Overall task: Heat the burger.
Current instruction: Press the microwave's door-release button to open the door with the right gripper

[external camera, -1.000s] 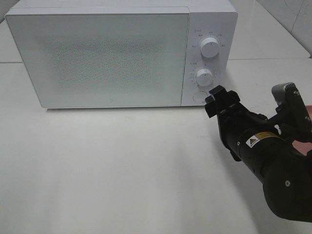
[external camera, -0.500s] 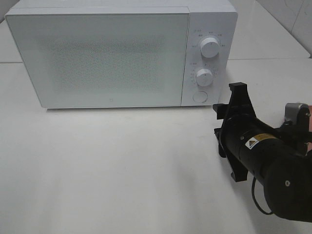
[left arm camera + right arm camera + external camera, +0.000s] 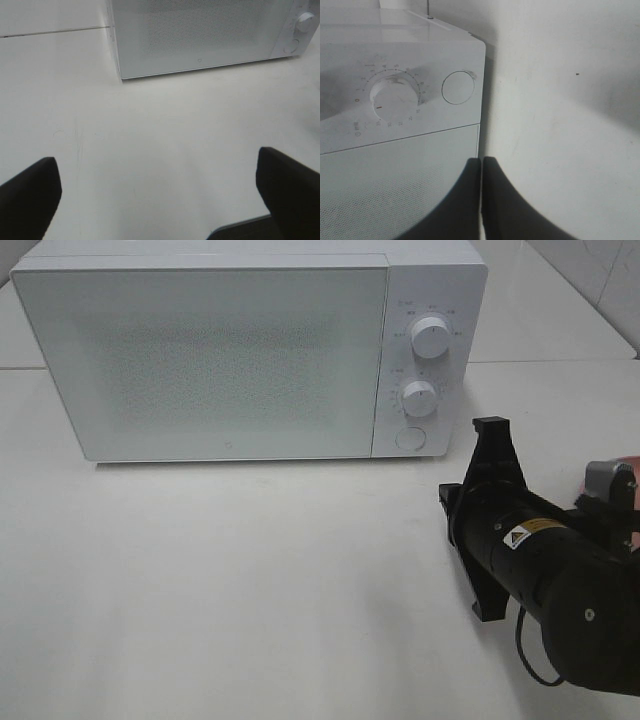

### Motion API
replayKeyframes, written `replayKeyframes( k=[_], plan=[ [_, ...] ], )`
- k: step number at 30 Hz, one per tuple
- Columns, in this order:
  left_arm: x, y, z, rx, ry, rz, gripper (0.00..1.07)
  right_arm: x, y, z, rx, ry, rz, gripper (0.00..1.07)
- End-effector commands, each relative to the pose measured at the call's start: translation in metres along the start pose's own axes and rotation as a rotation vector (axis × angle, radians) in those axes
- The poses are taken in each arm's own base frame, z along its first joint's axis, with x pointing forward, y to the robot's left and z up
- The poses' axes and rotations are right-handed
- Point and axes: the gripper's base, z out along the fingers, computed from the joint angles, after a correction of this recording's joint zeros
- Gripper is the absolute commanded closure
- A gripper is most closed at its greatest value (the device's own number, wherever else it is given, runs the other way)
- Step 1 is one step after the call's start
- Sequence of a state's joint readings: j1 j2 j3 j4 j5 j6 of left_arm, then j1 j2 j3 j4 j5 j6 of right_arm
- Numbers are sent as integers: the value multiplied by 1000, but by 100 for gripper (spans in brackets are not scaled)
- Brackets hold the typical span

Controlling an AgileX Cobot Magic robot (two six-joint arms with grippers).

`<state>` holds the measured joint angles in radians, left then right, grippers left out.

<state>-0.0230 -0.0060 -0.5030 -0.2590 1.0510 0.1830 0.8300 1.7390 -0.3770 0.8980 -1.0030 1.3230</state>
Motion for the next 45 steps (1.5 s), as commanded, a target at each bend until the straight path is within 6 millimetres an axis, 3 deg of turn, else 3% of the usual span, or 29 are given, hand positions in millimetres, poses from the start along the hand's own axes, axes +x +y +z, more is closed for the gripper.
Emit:
replayKeyframes(
  k=[1, 9, 34, 45],
  plan=[
    [1, 0, -2, 3, -25, -2, 9, 1, 1, 3, -15, -10, 4, 107],
    [1, 0, -2, 3, -25, -2, 9, 9, -4, 17, -21, -26, 0, 107],
    [1, 0, -2, 3, -25, -2, 9, 7, 17, 90, -35, -71, 46, 107],
    [1, 0, -2, 3, -25, -2, 9, 19, 15, 114, -28, -57, 43, 107]
  ],
)
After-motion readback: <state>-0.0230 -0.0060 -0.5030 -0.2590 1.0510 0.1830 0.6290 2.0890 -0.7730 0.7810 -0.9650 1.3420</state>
